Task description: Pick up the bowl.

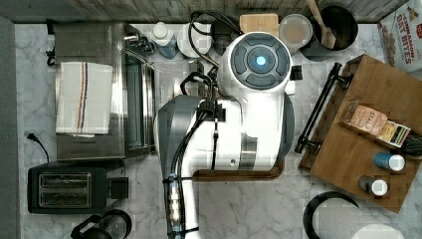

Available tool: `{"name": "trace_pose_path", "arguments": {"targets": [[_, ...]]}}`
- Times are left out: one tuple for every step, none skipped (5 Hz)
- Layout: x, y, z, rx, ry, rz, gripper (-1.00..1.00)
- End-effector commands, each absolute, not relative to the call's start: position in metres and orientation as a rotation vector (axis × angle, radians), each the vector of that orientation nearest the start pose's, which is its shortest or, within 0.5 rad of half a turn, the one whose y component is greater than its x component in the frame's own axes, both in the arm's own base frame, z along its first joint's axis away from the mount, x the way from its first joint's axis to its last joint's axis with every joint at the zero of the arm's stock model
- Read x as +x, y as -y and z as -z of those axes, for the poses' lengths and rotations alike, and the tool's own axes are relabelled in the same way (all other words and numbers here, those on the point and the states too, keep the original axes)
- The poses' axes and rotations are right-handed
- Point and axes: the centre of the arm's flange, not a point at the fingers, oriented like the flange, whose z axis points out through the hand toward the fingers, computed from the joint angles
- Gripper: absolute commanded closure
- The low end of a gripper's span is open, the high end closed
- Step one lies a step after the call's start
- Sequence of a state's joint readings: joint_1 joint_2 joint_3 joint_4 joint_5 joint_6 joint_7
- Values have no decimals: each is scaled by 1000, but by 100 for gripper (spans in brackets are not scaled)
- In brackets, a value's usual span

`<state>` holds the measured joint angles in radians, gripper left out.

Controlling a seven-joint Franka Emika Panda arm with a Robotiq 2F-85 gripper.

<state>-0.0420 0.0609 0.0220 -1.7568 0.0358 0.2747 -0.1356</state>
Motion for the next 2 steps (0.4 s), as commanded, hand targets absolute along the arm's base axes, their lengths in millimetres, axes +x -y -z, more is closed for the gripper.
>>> {"name": "trace_pose_path", "arguments": {"targets": [[555,31,-472,-2852,-1273,42,100],[523,67,-455,-2797,-1406,13,100]]}}
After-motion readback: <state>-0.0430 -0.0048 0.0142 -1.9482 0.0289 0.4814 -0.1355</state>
